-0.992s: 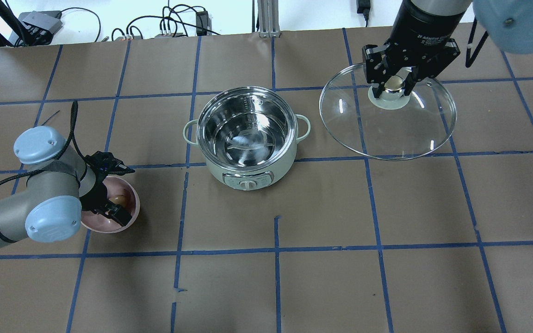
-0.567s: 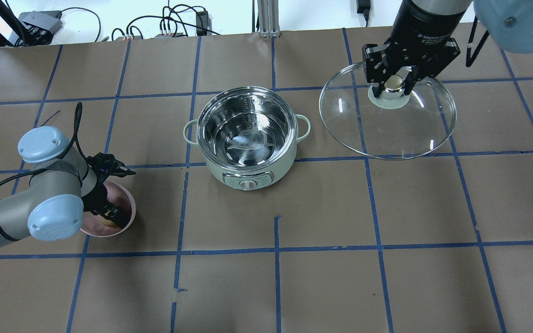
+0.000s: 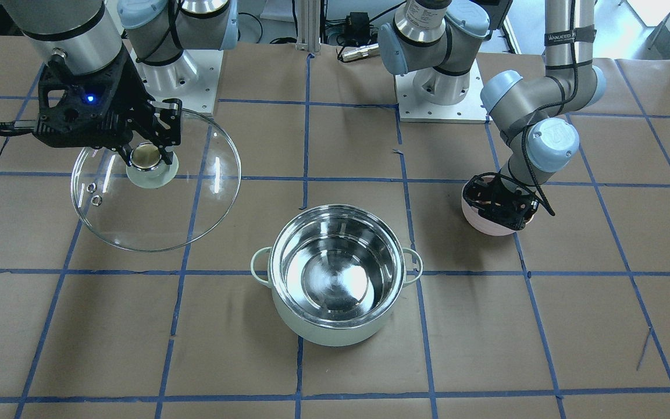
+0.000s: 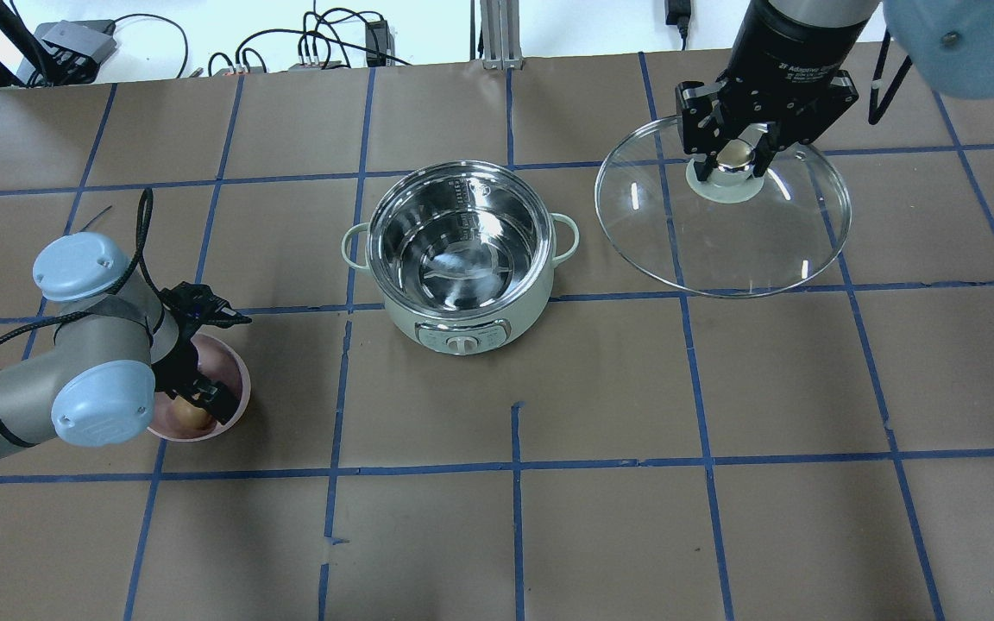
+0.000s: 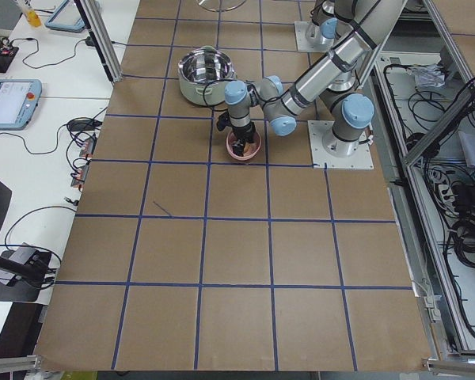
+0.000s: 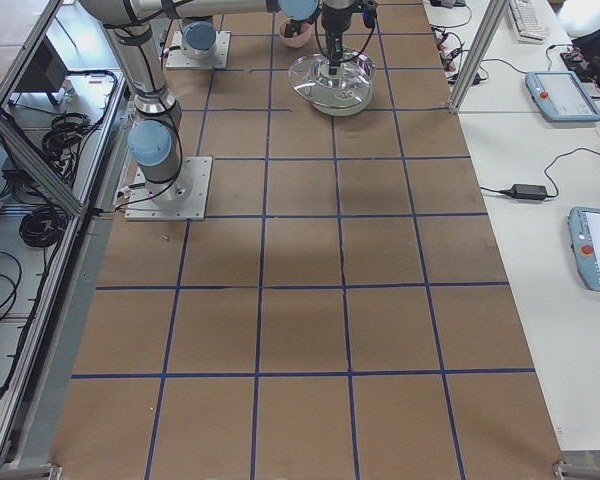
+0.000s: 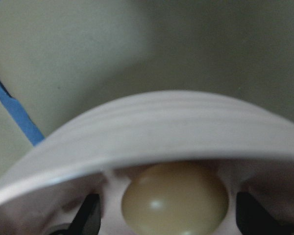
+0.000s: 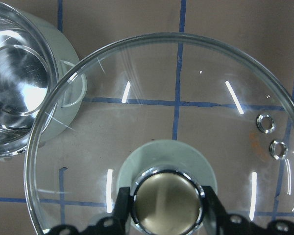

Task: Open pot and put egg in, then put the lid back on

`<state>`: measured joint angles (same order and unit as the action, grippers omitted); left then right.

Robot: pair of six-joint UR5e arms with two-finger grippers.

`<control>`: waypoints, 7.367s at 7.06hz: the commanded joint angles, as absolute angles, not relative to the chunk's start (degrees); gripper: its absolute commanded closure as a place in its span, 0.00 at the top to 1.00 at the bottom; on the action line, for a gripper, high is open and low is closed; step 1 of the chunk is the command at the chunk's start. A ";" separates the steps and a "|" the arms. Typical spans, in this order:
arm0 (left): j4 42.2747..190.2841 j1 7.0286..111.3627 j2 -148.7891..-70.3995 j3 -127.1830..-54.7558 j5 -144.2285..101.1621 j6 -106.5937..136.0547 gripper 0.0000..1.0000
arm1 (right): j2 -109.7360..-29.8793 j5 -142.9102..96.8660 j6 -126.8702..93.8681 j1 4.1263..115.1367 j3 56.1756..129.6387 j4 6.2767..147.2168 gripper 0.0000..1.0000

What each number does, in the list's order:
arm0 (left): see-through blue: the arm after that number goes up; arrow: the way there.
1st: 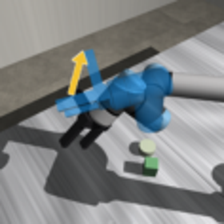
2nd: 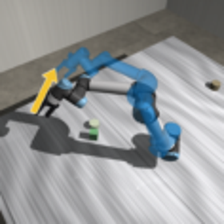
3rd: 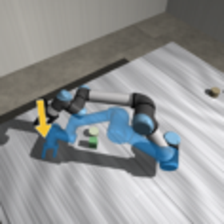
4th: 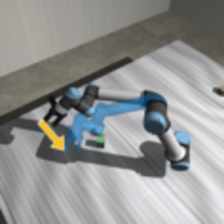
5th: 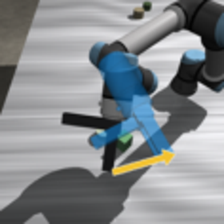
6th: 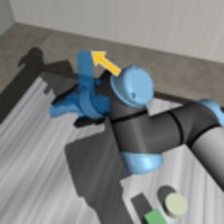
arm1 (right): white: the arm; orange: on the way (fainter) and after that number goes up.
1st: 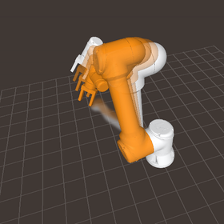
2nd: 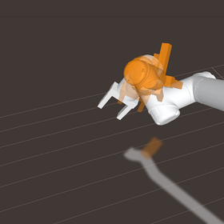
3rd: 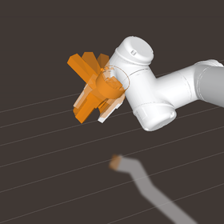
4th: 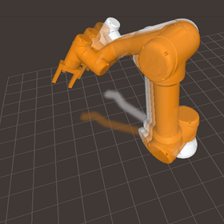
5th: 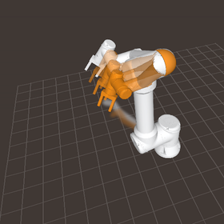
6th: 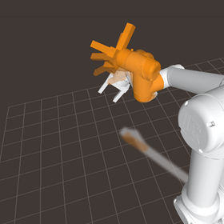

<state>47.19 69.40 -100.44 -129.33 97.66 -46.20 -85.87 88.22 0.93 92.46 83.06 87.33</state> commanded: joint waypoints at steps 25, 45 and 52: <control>59.36 96.64 -105.00 -96.95 86.75 5.77 0.20 | -85.87 87.71 0.62 92.55 82.97 87.36 0.07; 91.23 87.10 -83.50 -91.85 90.62 -7.74 1.00 | -64.71 90.87 -28.04 115.83 74.89 108.87 0.06; 91.58 85.78 -84.29 -88.95 90.88 -3.87 1.00 | -62.40 90.79 -23.20 116.89 74.62 108.54 0.07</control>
<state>91.53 85.79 -84.28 -89.03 90.94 -5.16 -62.49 90.86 -23.54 116.91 74.63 108.39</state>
